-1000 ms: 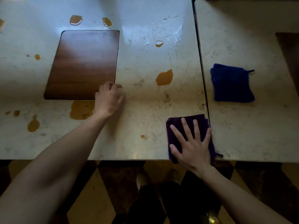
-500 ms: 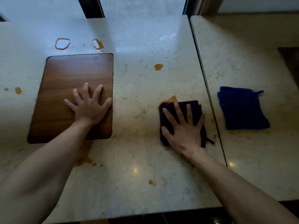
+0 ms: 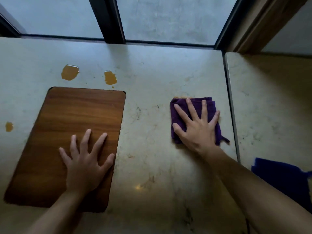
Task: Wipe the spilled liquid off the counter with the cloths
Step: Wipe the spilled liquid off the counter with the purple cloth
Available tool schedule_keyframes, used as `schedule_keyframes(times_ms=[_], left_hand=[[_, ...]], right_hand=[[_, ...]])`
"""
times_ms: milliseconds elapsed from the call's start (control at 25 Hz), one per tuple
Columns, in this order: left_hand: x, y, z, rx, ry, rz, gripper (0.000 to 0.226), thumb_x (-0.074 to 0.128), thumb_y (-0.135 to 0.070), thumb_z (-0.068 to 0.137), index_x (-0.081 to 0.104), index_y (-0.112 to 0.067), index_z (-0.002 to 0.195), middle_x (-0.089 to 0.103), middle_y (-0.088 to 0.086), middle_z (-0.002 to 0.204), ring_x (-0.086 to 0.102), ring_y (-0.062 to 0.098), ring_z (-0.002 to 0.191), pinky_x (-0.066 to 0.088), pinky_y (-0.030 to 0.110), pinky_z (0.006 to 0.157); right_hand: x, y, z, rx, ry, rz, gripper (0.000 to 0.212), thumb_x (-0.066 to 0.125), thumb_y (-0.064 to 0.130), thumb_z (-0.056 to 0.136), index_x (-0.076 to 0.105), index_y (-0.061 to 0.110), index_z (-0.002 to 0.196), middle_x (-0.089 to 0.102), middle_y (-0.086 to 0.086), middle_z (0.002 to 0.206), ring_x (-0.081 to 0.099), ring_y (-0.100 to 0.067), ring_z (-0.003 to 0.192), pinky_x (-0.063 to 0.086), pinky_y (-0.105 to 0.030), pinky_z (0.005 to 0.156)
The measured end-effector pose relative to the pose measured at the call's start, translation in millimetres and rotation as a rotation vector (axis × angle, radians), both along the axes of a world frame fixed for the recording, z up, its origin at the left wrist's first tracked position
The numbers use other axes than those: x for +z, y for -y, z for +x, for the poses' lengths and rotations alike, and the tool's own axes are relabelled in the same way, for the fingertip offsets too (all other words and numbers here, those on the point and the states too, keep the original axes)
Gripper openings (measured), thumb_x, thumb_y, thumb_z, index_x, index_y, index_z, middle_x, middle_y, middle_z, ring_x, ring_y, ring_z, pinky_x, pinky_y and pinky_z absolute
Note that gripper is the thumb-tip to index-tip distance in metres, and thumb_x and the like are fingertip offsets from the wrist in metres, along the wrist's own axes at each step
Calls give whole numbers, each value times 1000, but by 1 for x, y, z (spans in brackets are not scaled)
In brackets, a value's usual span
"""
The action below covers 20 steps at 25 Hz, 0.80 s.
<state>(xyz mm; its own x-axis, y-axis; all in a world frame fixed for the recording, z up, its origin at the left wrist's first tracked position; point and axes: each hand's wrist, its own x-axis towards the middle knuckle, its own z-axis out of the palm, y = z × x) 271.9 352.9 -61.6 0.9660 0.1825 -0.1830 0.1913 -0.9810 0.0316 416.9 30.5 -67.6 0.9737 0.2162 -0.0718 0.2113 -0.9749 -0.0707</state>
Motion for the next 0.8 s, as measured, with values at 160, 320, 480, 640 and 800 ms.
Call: schedule_keyframes(times_ms=[160, 320, 480, 640, 800], left_hand=[[1, 1, 2, 19, -21, 4, 82, 17, -81, 81, 39, -34, 145, 27, 14, 157, 22, 50, 140, 18, 79, 101], [-3, -3, 5, 37, -62, 10, 82, 21, -83, 78, 37, -39, 145, 24, 12, 159, 21, 49, 141, 17, 81, 100], [-8, -5, 8, 45, -84, 16, 83, 21, -85, 76, 38, -41, 144, 26, 11, 158, 24, 49, 139, 18, 81, 99], [-11, -5, 8, 52, -52, 17, 81, 22, -85, 76, 39, -43, 143, 29, 11, 157, 27, 50, 137, 20, 81, 98], [-11, -5, 6, 47, -1, 23, 80, 20, -85, 77, 33, -44, 145, 26, 9, 157, 23, 47, 140, 17, 80, 101]], right_hand=[[0, -6, 79, 23, -3, -3, 65, 19, 72, 87, 4, 57, 148, -6, 11, 164, -16, -39, 147, -7, -76, 106], [-2, -11, 151, 27, -20, 13, 64, 21, 74, 86, 5, 59, 146, -4, 7, 165, -16, -45, 145, -9, -76, 105], [0, -21, 214, 42, -39, 24, 62, 22, 74, 85, 10, 60, 144, -2, 7, 165, -12, -47, 145, -8, -75, 106], [5, -41, 255, 85, -53, 37, 59, 24, 71, 85, 15, 58, 142, 3, 9, 164, -7, -44, 146, -7, -73, 108], [6, -56, 250, 190, -70, 43, 57, 24, 68, 87, 17, 56, 142, 2, 12, 164, -7, -44, 147, -7, -75, 107]])
